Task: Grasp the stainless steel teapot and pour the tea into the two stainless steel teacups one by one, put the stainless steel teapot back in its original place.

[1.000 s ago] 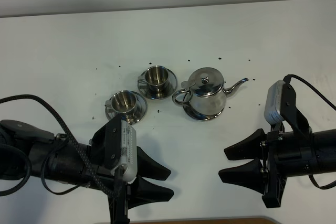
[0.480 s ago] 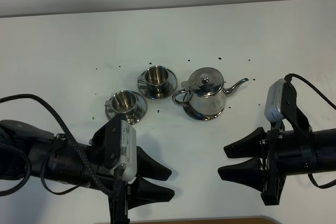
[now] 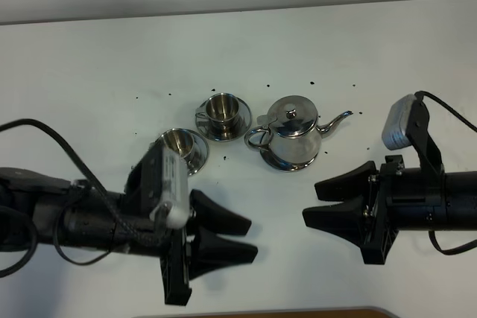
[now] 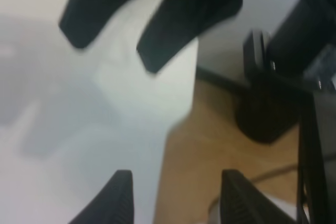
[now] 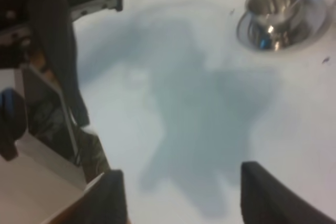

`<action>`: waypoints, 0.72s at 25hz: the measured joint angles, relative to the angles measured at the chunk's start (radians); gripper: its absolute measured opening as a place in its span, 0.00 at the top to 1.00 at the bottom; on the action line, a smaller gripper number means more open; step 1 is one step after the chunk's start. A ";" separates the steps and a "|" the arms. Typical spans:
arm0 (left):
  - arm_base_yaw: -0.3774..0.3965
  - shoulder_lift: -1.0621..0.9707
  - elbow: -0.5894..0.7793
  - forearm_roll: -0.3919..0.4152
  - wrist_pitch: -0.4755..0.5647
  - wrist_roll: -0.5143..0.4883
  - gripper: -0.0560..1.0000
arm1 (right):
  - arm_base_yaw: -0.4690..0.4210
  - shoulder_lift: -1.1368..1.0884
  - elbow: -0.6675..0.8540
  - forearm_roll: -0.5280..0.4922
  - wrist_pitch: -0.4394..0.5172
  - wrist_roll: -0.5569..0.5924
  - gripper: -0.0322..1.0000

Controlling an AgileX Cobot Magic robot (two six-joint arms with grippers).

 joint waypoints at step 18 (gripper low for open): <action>0.026 -0.637 -0.078 0.617 -0.354 -1.110 0.52 | 0.000 0.003 -0.268 -0.083 -0.179 0.153 0.50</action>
